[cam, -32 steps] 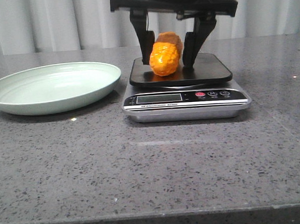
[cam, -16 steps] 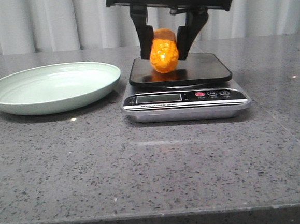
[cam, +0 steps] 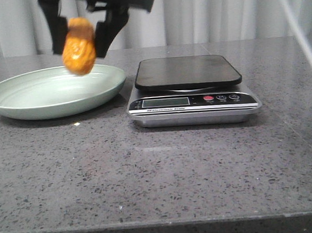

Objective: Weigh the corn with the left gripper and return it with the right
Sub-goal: 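Lift the corn with the right gripper and carry it over the plate, then lower the corn onto the plate, open and raise the right gripper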

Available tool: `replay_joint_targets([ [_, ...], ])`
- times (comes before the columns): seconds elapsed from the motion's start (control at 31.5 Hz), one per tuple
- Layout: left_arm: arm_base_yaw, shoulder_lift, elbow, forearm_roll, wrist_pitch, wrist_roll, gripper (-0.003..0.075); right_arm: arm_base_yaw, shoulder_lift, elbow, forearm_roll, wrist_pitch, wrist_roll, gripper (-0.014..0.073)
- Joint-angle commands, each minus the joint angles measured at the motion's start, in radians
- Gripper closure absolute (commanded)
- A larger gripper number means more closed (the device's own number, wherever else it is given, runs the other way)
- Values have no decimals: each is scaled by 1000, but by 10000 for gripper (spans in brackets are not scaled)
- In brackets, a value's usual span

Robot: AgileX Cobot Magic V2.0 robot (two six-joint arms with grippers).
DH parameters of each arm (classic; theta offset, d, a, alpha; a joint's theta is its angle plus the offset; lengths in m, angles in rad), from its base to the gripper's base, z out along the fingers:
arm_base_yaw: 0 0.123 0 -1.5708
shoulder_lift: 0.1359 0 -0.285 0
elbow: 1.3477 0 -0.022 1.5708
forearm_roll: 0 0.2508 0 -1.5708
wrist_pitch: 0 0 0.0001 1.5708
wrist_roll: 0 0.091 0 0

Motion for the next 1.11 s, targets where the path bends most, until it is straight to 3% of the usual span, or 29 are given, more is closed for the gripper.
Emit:
replay_joint_targets([
  [0.0, 2, 13, -25, 6, -65, 0, 588, 6, 0, -89, 33, -39, -11, 442],
  [0.13, 2, 13, -25, 6, -65, 0, 588, 6, 50, -141, 77, -41, -9, 349],
  [0.29, 2, 13, -25, 6, -65, 0, 588, 6, 66, -145, 81, -51, -9, 85],
  [0.38, 2, 13, -25, 6, -65, 0, 588, 5, 63, -153, 81, -56, -9, 6],
  [0.7, 2, 13, -25, 6, -65, 0, 588, -43, 52, -323, 79, 79, -10, -4],
  [0.89, 2, 13, -25, 6, -65, 0, 588, -124, 3, -391, 85, 197, -111, -4],
  [1.08, 2, 13, -25, 6, -65, 0, 588, -221, -85, -388, 170, 207, -228, -4],
])
